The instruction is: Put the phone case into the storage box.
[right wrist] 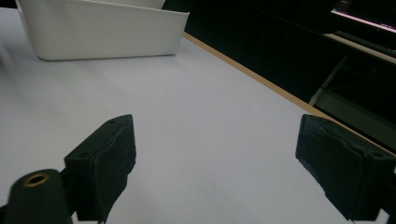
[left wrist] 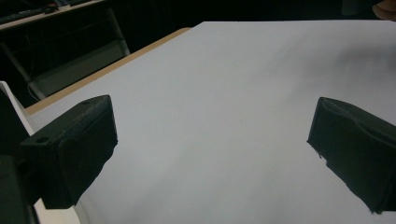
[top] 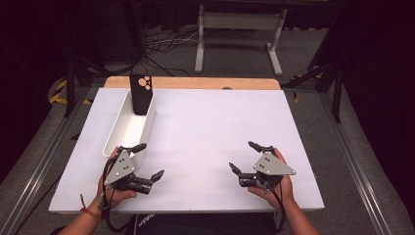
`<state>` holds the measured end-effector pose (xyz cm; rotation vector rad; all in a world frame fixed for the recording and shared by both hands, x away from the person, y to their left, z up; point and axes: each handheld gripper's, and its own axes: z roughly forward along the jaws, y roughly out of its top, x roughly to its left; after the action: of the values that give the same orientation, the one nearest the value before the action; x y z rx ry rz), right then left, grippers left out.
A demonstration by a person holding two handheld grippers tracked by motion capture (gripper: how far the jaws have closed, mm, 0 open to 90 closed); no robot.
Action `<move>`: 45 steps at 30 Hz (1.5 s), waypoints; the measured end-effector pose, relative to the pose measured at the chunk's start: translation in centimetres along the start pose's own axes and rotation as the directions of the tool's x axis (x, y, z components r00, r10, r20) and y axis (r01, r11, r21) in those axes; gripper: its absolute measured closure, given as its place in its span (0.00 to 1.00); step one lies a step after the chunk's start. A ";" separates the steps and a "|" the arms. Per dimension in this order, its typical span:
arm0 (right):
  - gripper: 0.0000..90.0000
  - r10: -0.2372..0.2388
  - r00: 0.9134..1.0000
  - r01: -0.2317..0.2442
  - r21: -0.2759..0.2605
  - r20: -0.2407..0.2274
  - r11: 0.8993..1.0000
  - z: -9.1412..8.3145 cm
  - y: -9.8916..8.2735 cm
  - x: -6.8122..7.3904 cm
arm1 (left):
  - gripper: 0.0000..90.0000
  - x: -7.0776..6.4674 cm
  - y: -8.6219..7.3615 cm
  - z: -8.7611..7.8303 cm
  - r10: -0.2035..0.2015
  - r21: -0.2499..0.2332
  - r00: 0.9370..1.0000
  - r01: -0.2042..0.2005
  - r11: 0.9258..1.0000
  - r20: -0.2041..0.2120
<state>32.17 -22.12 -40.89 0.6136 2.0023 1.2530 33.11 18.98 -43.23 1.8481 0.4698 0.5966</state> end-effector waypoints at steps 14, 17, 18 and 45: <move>0.06 0.020 1.000 -0.020 -0.007 -0.007 1.000 0.2 0.1 0.6 | 0.02 -0.2 -0.1 -0.3 0.010 -0.015 1.000 -0.009 1.000 0.028; 0.06 0.016 1.000 -0.016 -0.012 -0.007 1.000 0.2 0.2 0.8 | 0.02 -0.3 -0.1 -0.2 0.020 -0.008 1.000 -0.020 1.000 0.023; 0.06 0.013 1.000 -0.013 -0.011 -0.006 1.000 0.2 0.2 0.8 | 0.02 -0.2 -0.1 -0.3 0.022 -0.011 1.000 -0.022 1.000 0.022; 0.06 -0.017 1.000 0.017 0.022 0.000 1.000 0.4 -0.1 0.7 | 0.02 0.1 0.1 -0.4 0.010 -0.013 1.000 -0.010 1.000 0.009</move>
<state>32.05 -21.44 -41.27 0.6062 2.0195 1.2216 32.92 19.31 -42.95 1.8415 0.4501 0.5959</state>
